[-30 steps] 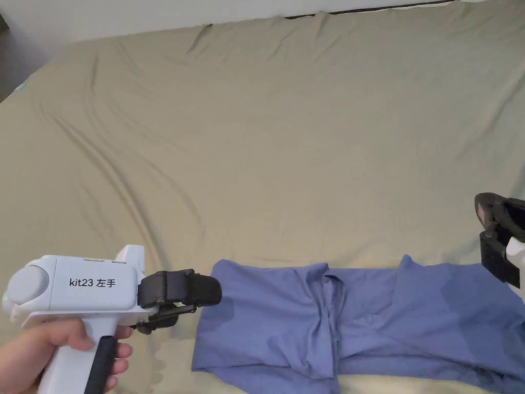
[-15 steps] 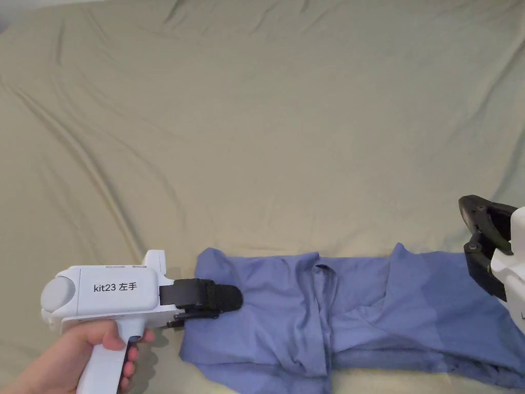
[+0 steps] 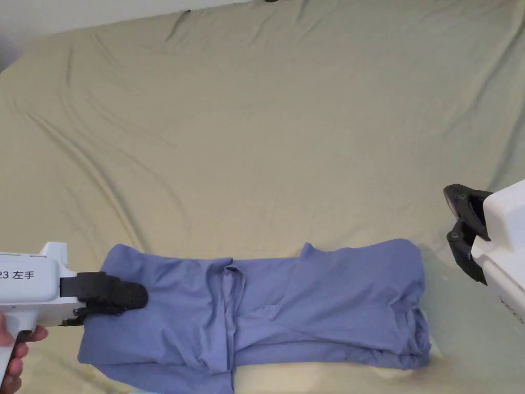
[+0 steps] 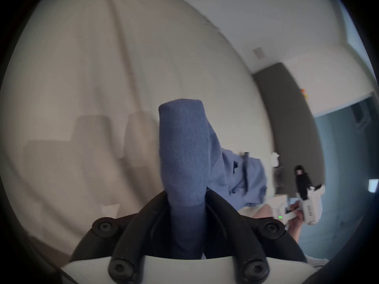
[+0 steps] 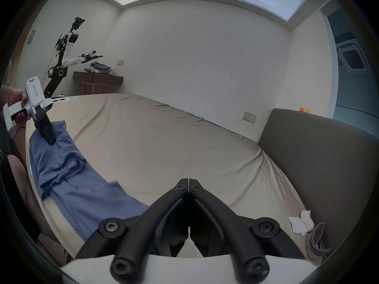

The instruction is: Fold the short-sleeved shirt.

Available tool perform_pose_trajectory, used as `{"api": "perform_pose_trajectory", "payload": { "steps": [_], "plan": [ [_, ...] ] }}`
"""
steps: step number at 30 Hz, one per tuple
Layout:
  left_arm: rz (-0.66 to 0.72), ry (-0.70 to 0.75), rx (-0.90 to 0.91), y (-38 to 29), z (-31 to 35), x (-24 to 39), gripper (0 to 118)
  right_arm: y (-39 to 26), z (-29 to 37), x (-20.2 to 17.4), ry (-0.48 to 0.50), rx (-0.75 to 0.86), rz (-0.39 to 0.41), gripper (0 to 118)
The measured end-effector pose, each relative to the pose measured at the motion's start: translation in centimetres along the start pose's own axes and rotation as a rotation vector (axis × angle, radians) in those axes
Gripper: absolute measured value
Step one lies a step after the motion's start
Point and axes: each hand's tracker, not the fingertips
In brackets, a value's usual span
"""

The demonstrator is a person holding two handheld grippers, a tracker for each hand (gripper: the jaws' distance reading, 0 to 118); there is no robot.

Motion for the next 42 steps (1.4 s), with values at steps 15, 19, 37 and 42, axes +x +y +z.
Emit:
{"api": "perform_pose_trajectory", "payload": {
  "steps": [15, 19, 37, 42],
  "plan": [
    [-0.299, 0.099, -0.055, -1.9, -3.7, 24.1, 8, -0.5, -0.5, 2.7, 0.044, -0.062, -0.185, 0],
    [-0.287, 0.116, -0.085, -3.1, -9.7, 26.9, 9, -1.3, 0.5, 3.7, 0.024, -0.078, -0.192, 0],
    [-0.818, 0.386, 0.032, -10.9, -13.6, 34.8, 0, -3.8, 1.9, 6.7, -0.051, -0.130, -0.223, 0],
    [-0.627, 0.248, -0.055, -10.6, -18.5, 33.0, 0, -3.9, 2.0, 5.6, -0.039, -0.147, -0.165, 0]
  ]
}}
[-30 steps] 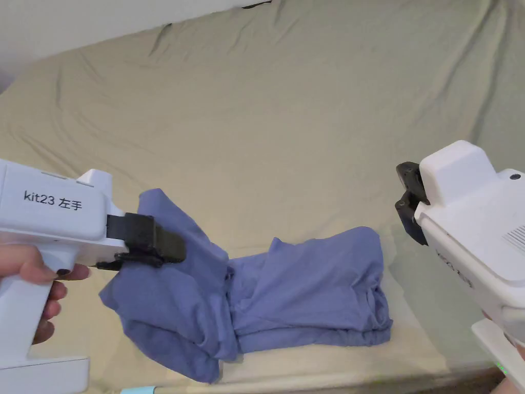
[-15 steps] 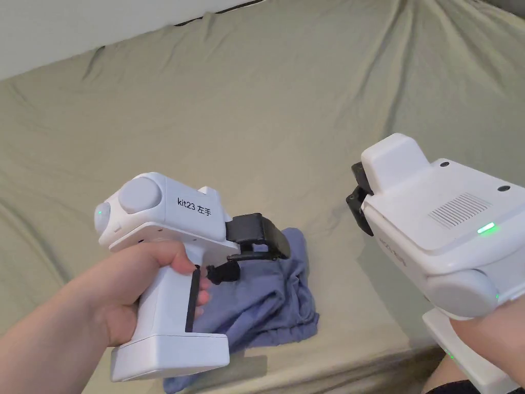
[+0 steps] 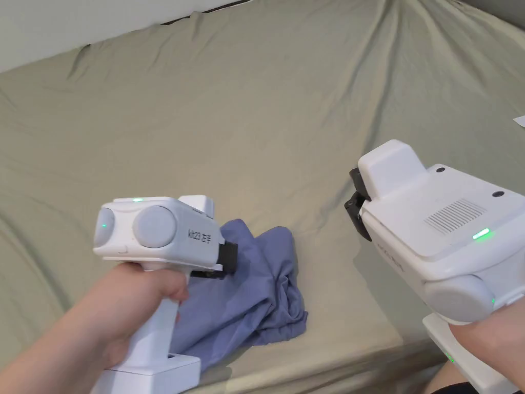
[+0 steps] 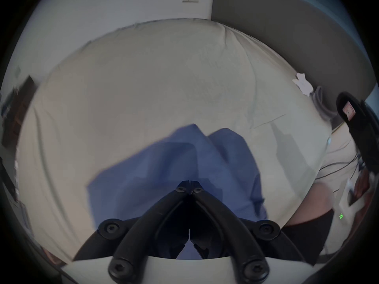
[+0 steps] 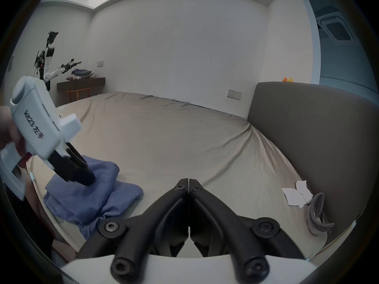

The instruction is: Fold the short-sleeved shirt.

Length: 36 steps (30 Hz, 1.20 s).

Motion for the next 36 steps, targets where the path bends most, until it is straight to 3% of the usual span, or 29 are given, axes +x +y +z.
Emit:
{"api": "perform_pose_trajectory", "payload": {
  "steps": [5, 9, 12, 14, 19, 22, 23, 25, 27, 29, 32, 36],
  "plan": [
    [-0.036, 0.010, -0.023, -1.2, -3.4, 3.1, 0, -0.1, 0.0, -0.4, 0.000, 0.005, 0.048, 0],
    [-0.231, 0.062, -0.004, -1.6, -3.4, 5.5, 0, -0.4, -0.2, -0.6, 0.011, -0.006, 0.056, 0],
    [-0.081, -0.139, 0.013, -0.7, -3.0, 4.3, 0, -0.6, -0.3, -1.0, 0.015, -0.020, 0.071, 0],
    [-0.074, -0.235, 0.044, -0.6, -1.6, 3.5, 0, -0.6, -0.1, -1.4, 0.020, -0.035, 0.073, 0],
    [-0.097, -0.172, 0.293, -1.8, 5.8, -2.6, 0, -0.2, -0.3, -3.4, 0.055, -0.062, 0.088, 0],
    [-0.001, -0.160, 0.347, -3.5, 9.4, -9.3, 0, 0.9, -2.0, -5.6, 0.172, -0.075, 0.040, 0],
    [0.030, -0.139, 0.352, -4.2, 10.0, -11.5, 0, 1.4, -3.0, -6.5, 0.216, -0.152, -0.029, 0],
    [0.099, -0.111, 0.353, -5.9, 10.5, -16.1, 0, 2.7, -4.7, -8.3, 0.305, -0.169, -0.026, 0],
    [0.211, -0.140, 0.335, -7.5, 10.3, -20.0, 0, 3.7, -7.0, -9.3, 0.490, -0.238, -0.117, 0],
    [0.322, -0.180, 0.309, -9.3, 9.6, -22.5, 0, 3.8, -9.6, -10.1, 0.598, -0.314, -0.227, 0],
    [0.381, -0.309, 0.288, -11.2, 8.0, -25.6, 0, 2.5, -12.7, -10.6, 0.751, -0.469, -0.337, 0],
    [0.465, -0.448, 0.270, -13.0, 5.5, -26.6, 0, -0.8, -15.3, -10.0, 0.680, -0.634, -0.375, 0]
  ]
}}
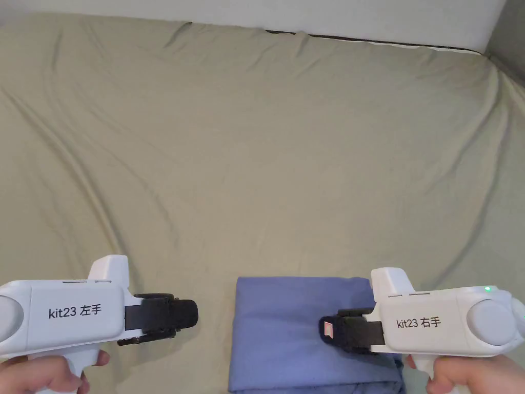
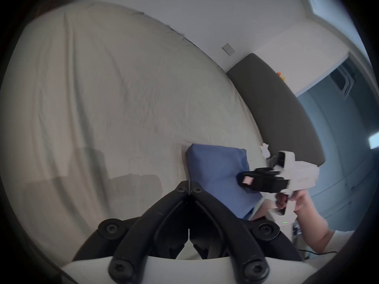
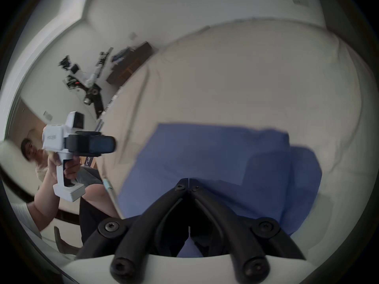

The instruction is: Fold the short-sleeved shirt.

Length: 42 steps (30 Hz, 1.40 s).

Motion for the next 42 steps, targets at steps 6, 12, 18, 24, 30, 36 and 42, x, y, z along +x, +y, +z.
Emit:
{"api": "perform_pose_trajectory", "payload": {
  "steps": [6, 12, 18, 24, 30, 36, 42],
  "plan": [
    [0.118, -0.205, -0.073, -0.2, -2.5, -4.5, 106, -1.0, 1.5, 4.2, 0.065, 0.021, -0.126, 0],
    [0.246, -0.372, -0.152, 0.6, -6.3, -5.8, 112, -1.4, 1.7, 3.2, 0.102, 0.024, -0.170, 0],
    [0.273, -0.472, -0.250, 0.4, -11.6, -1.4, 108, -1.7, 1.8, 3.3, 0.138, 0.034, -0.201, 0],
    [0.246, -0.388, -0.301, 0.1, -16.3, -1.0, 21, -2.0, 2.3, 2.8, 0.136, 0.051, -0.251, 0],
    [0.103, -0.220, -0.312, 2.0, -11.8, 0.3, 21, -2.2, 5.8, 2.9, 0.150, 0.122, -0.174, 0],
    [-0.027, -0.028, -0.314, 6.4, -1.8, -1.1, 21, -2.6, 9.0, 0.4, 0.209, 0.223, -0.137, 0],
    [-0.180, 0.309, -0.338, 12.1, 8.2, -5.1, 21, -3.2, 9.6, -2.1, 0.230, 0.209, -0.054, 0]
  ]
}}
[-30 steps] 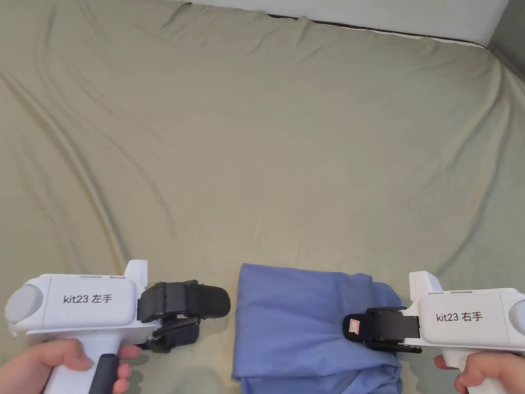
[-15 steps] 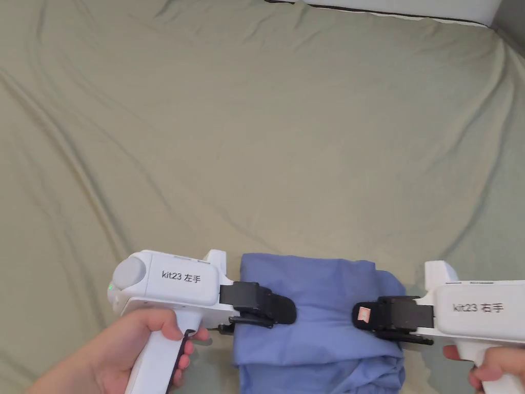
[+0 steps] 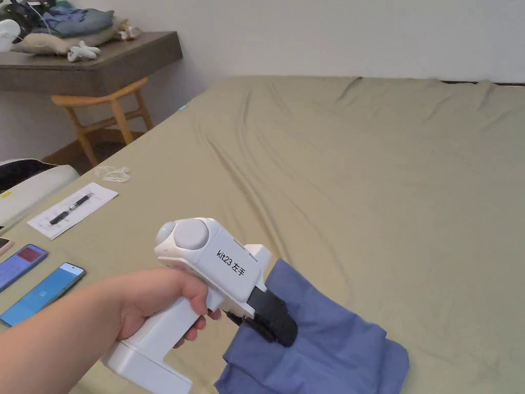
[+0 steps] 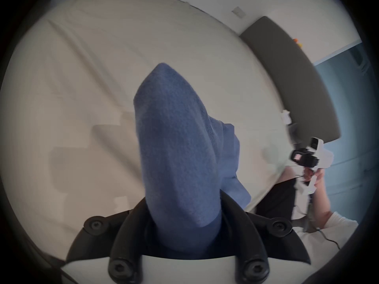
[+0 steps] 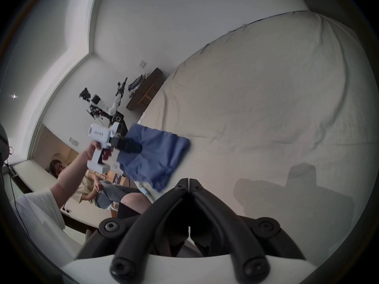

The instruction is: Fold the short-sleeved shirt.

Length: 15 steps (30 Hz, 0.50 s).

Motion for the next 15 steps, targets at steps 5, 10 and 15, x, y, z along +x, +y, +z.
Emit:
{"api": "perform_pose_trajectory", "payload": {
  "steps": [5, 10, 15],
  "plan": [
    [0.026, 0.238, -0.059, 0.8, 2.8, -6.7, 21, -0.2, -0.1, -1.1, -0.003, 0.000, 0.033, 0],
    [-0.009, 0.788, -0.095, -0.1, 0.9, -10.9, 20, -0.1, 0.5, -1.3, -0.018, 0.010, 0.042, 0],
    [0.098, 0.750, -0.063, -0.8, 0.4, -12.7, 21, 0.1, 0.8, -1.1, -0.068, -0.004, 0.074, 0]
  ]
}}
